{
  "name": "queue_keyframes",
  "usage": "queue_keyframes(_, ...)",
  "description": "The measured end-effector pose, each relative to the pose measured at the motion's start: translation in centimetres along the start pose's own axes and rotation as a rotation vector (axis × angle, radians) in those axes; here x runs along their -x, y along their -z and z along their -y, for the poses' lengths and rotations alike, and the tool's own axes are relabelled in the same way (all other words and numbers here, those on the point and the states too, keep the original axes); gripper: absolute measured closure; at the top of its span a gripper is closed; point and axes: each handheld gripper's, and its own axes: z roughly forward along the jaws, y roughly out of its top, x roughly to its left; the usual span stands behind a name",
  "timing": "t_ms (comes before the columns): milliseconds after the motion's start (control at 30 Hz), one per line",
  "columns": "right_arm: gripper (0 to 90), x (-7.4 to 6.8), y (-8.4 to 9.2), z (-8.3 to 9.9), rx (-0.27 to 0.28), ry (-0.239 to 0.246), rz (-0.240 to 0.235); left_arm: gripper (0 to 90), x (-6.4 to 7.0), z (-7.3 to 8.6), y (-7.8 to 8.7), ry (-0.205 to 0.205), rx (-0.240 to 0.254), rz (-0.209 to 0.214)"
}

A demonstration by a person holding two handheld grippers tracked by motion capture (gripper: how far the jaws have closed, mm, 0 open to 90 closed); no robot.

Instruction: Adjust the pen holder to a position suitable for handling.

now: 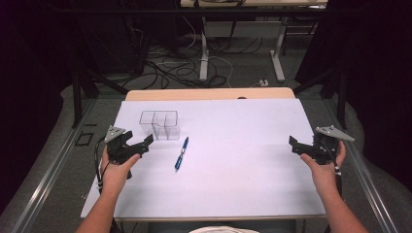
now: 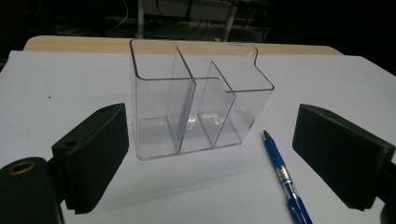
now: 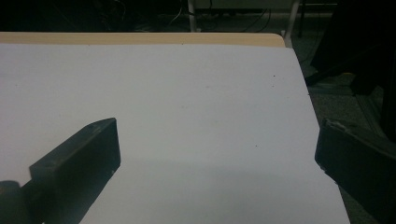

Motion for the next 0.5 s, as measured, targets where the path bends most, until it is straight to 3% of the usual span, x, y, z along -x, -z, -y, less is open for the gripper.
queue_keyframes(167,0.0,-0.1,0.2,0.1,-0.012,0.01,-0.002,15.4,0.1,-0.3,0.0,0.009,0.001,0.003)
queue_keyframes(233,0.0,-0.3,0.0,0.2,0.01,-0.001,0.006,15.8,0.1,-0.8,-0.1,0.021,-0.002,0.006)
queue_keyframes(333,0.0,-0.5,0.2,0.1,-0.013,0.008,-0.004,16.8,0.1,-1.2,-0.2,0.017,-0.009,-0.001)
queue_keyframes(500,0.0,-0.8,0.3,0.1,-0.012,0.011,-0.014,23.2,0.1,-2.7,-0.9,0.022,-0.053,0.001)
